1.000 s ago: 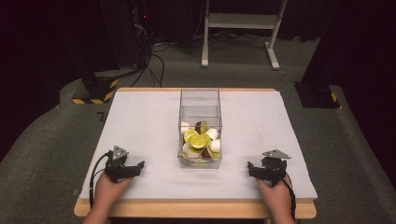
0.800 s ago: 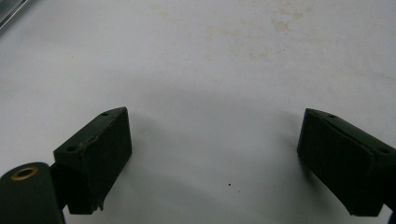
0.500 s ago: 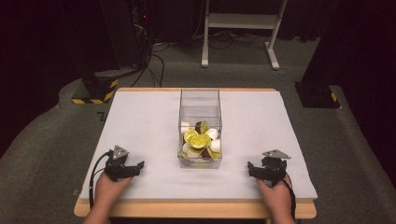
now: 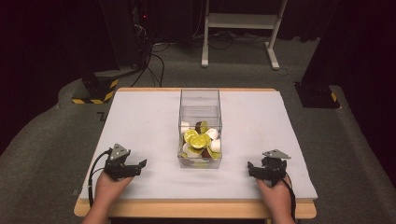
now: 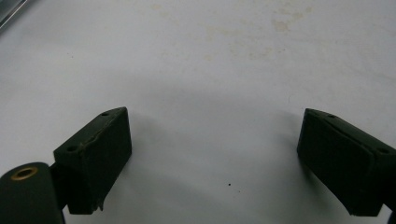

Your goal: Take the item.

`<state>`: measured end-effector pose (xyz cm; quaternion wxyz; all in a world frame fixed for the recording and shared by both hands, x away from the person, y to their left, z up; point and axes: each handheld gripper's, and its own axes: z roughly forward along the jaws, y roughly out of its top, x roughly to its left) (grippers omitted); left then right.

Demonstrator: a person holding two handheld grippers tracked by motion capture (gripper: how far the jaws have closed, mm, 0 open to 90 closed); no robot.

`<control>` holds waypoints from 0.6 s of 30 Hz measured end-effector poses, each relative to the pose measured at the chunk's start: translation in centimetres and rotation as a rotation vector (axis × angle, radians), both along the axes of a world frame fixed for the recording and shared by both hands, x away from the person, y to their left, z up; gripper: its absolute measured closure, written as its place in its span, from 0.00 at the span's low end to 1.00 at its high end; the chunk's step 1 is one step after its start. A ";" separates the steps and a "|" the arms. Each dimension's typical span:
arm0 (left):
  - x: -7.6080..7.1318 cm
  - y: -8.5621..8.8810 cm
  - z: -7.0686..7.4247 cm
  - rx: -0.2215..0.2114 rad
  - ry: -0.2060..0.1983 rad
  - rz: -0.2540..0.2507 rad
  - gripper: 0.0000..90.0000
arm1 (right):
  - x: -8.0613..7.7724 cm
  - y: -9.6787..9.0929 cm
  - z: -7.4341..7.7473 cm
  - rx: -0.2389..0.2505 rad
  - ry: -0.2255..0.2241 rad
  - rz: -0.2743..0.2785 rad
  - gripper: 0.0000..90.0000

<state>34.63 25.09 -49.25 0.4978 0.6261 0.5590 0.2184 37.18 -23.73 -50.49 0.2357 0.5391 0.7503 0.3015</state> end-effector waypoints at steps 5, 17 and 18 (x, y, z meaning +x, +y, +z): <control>-0.3 -0.4 0.2 -0.013 -0.006 -0.015 0.21 | 0.0 0.0 0.0 0.000 0.000 0.000 0.11; -0.8 -1.6 0.9 -0.029 -0.028 -0.071 0.21 | 0.0 0.0 0.0 0.001 0.001 0.000 0.11; -0.9 -1.9 1.0 -0.038 -0.035 -0.074 0.21 | 0.0 0.0 0.0 0.000 0.000 0.001 0.11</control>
